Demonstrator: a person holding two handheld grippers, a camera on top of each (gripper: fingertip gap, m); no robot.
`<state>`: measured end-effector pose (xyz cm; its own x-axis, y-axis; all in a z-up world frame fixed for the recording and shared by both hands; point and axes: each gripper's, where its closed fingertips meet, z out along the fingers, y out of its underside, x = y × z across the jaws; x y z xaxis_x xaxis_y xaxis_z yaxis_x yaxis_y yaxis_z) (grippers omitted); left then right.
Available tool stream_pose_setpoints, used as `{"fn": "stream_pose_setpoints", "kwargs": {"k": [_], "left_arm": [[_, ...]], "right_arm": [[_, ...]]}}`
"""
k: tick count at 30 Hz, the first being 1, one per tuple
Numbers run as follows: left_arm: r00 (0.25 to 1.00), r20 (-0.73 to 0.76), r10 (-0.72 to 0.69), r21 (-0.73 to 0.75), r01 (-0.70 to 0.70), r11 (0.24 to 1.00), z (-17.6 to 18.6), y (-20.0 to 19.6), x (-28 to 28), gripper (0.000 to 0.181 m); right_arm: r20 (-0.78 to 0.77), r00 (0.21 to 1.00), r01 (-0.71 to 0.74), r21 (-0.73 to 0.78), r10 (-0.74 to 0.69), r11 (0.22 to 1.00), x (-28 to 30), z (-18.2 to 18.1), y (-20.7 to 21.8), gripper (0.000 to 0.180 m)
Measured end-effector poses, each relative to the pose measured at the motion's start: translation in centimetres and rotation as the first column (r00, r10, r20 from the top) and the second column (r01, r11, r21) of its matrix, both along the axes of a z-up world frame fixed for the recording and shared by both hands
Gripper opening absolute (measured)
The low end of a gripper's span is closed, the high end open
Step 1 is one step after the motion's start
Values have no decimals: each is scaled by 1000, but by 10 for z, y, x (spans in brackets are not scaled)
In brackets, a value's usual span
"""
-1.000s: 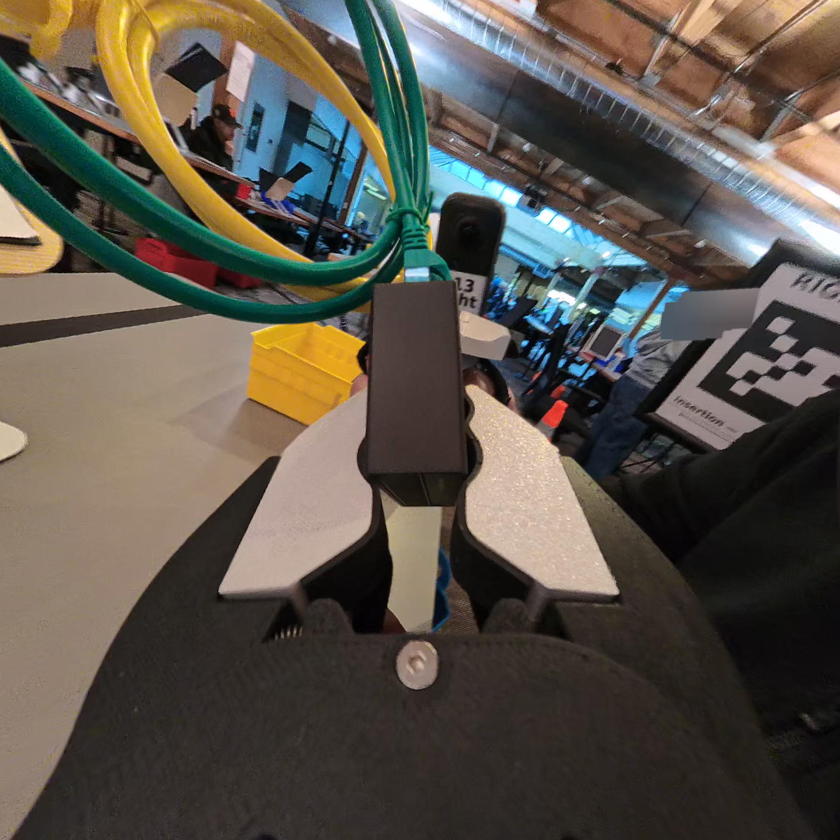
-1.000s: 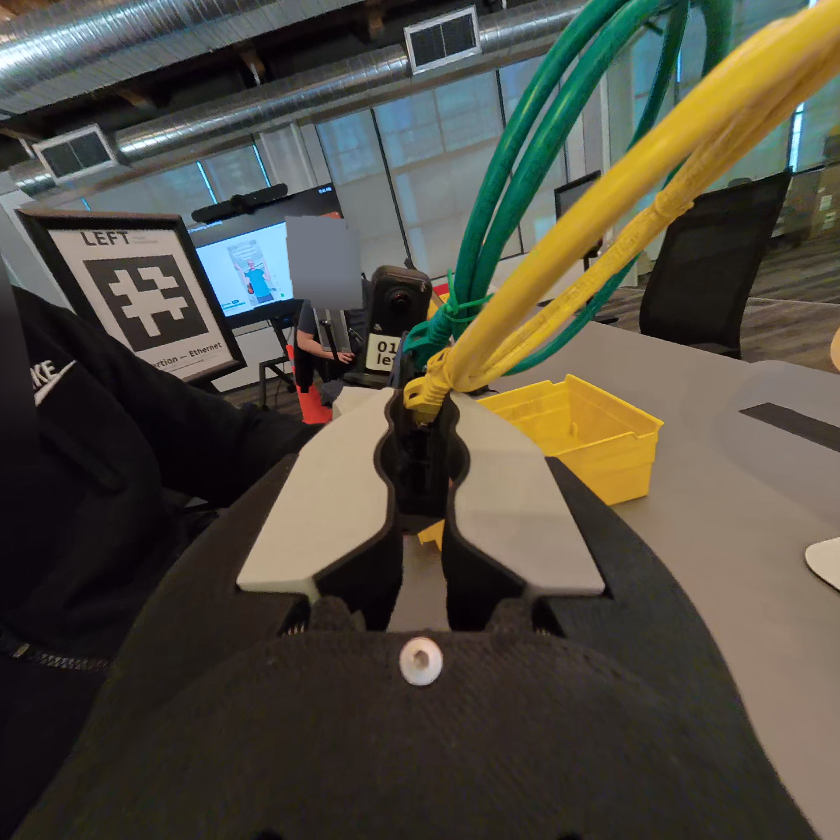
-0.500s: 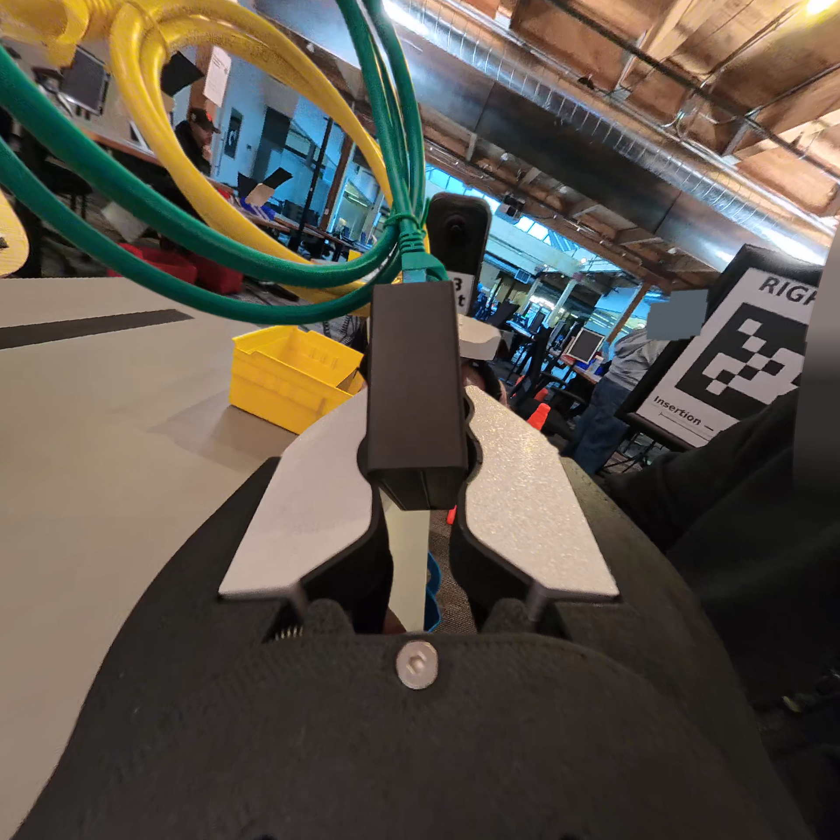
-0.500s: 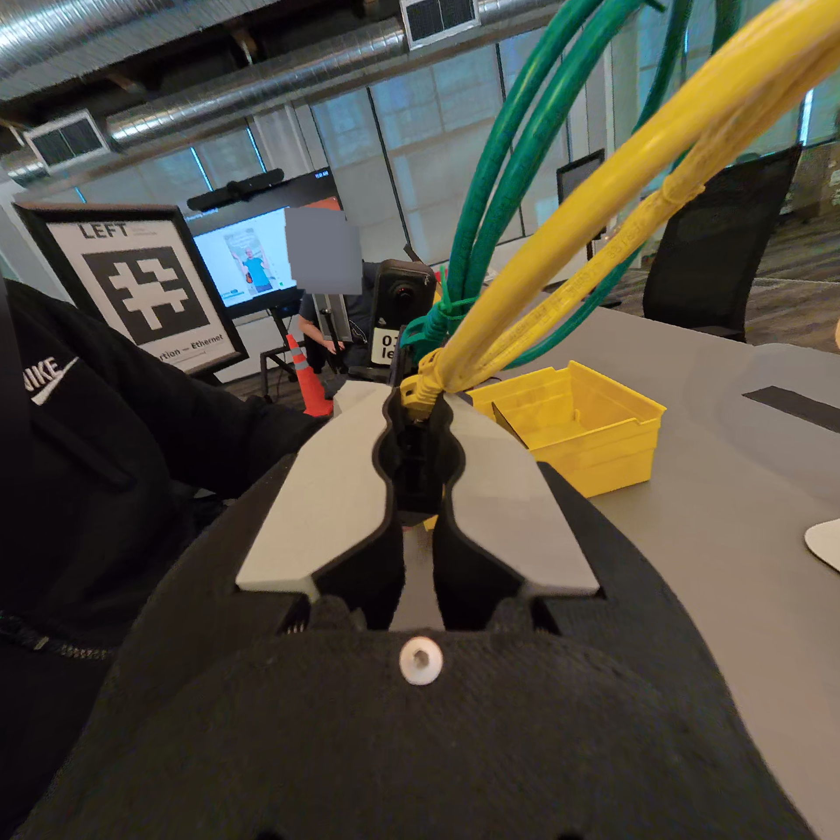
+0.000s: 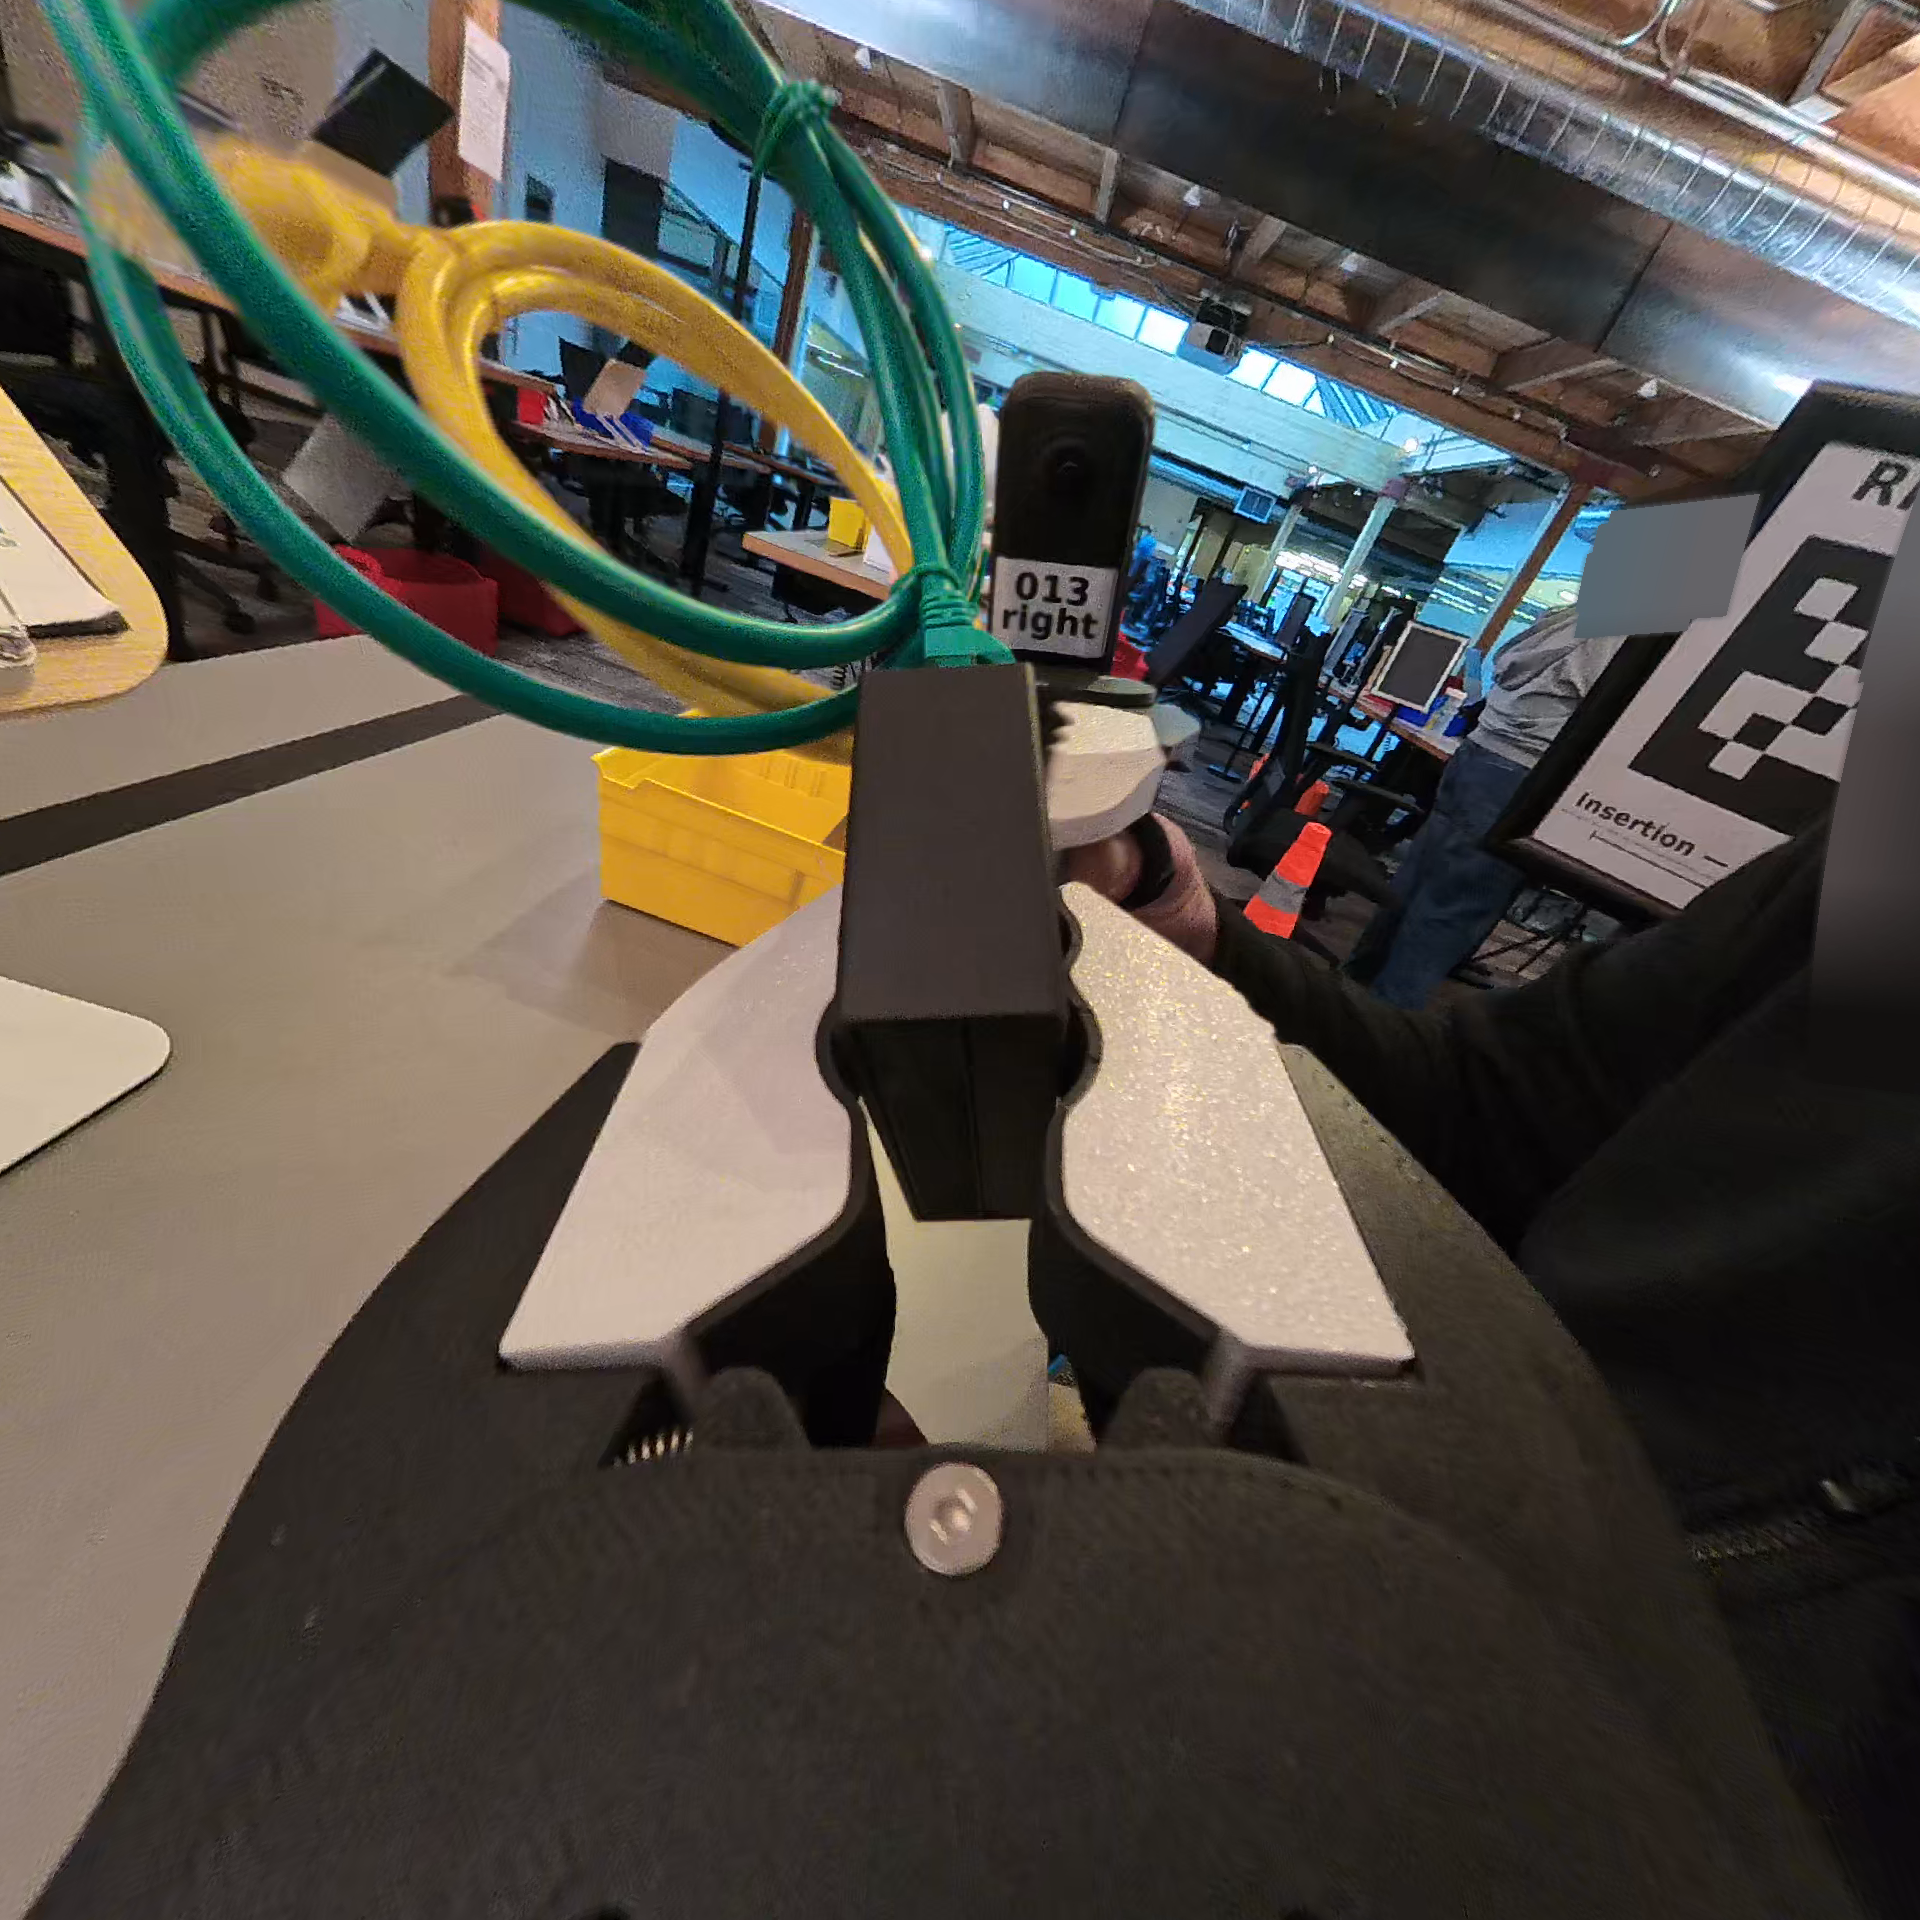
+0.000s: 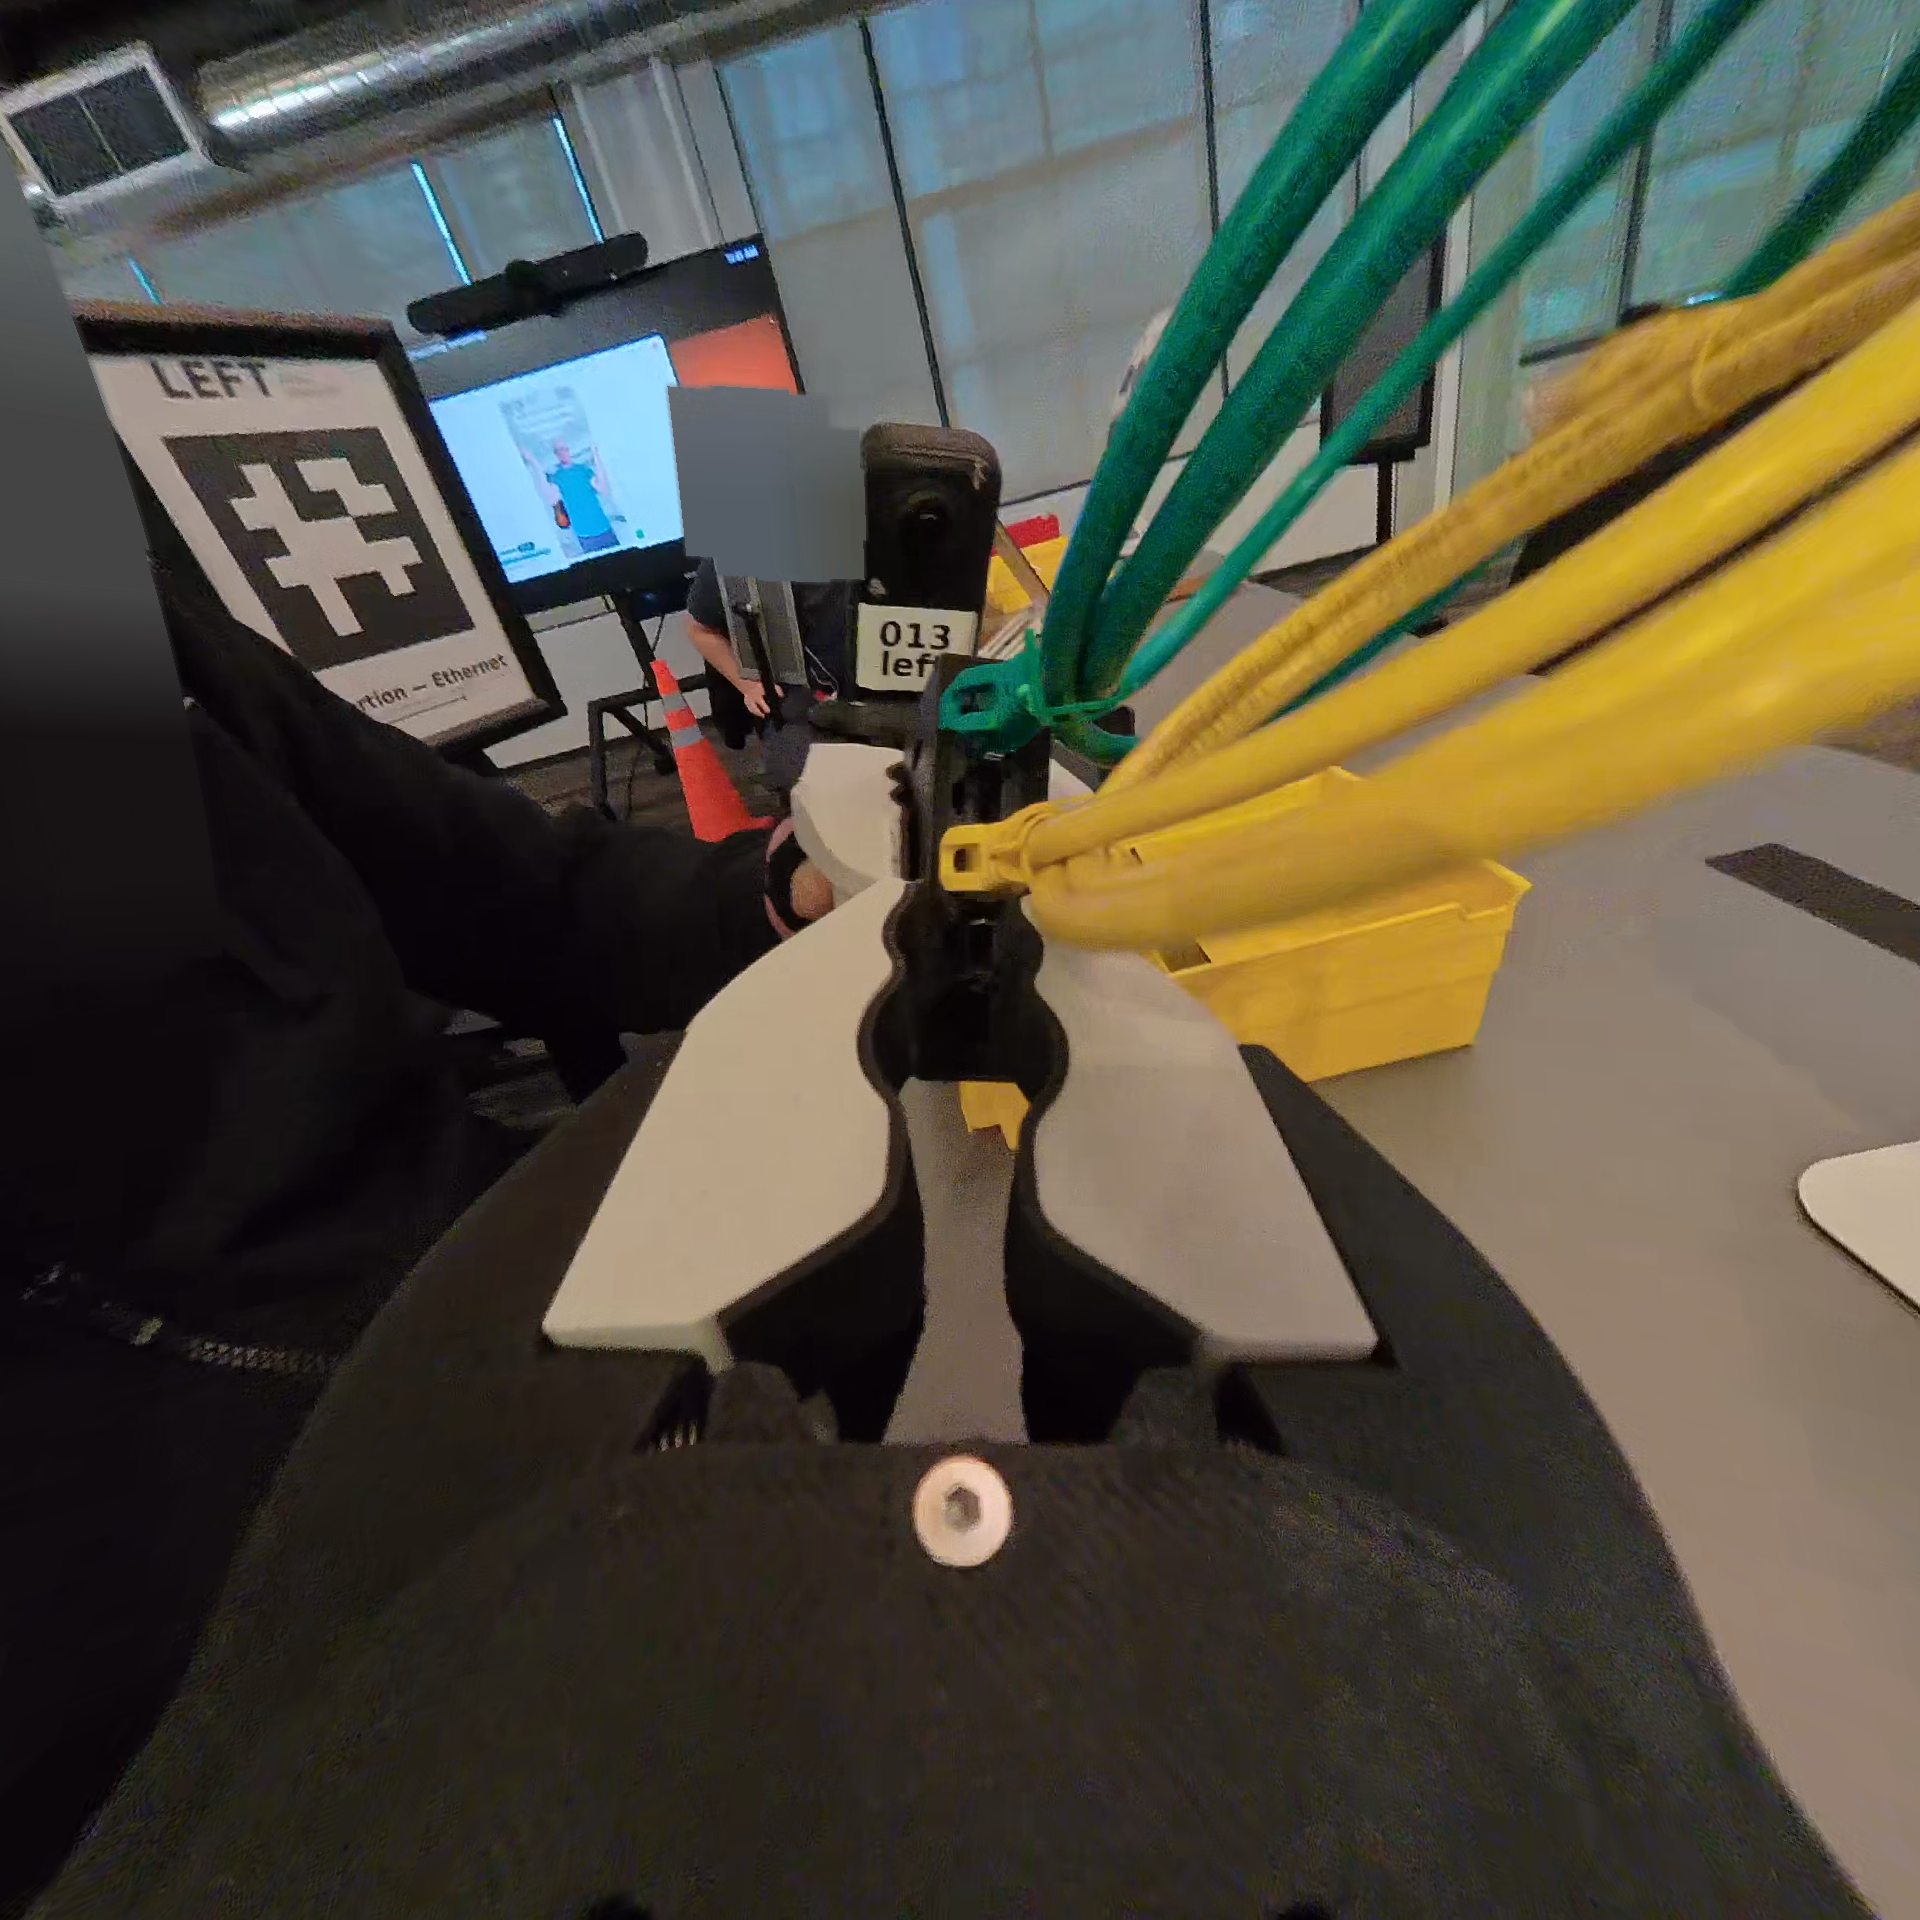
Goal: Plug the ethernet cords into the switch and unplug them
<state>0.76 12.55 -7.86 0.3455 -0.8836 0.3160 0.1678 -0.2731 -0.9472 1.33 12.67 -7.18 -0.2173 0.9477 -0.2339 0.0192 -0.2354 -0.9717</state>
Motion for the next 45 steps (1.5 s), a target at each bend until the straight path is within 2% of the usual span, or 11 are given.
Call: {"fn": "stream_pose_setpoints", "kwargs": {"k": [5,7,13,15,20,30,36,38,40,45], "left_arm": [[1000,8,-17,-24,17,1000,1,4,-4,30],[999,-13,-38,-25,37,999,-2,1,-1,29],[998,-41,-43,-24,42,999,-4,-1,2,29],[998,-45,-42,-31,41,999,-6,1,3,29],[998,-52,-35,-25,34,999,-6,1,4,29],[999,-33,44,-45,-45,998,-12,11,1,29],[999,-1,33,-41,-33,999,-11,11,-1,29],[1000,21,5,-22,-4,1000,-7,8,0,29],[999,45,-24,-13,25,1000,-2,5,0,29],[997,53,-53,38,51,998,0,1,-1,30]], "right_arm": [[-24,1000,-20,-62,18,998,-1,3,2,30],[-30,999,-26,-62,24,998,-6,2,2,24],[-23,998,-65,-43,64,997,-13,1,1,21],[-26,998,-60,-13,60,998,-12,4,0,13],[5,999,-49,41,49,998,-11,2,1,12],[1,995,98,53,-98,994,-15,-3,13,12],[37,977,196,217,-209,956,-13,-1,11,12],[26,987,153,168,-160,974,-12,2,7,12],[-39,995,90,35,-88,995,-12,7,3,11],[-143,990,-41,-163,18,986,-15,12,-1,11]]}}
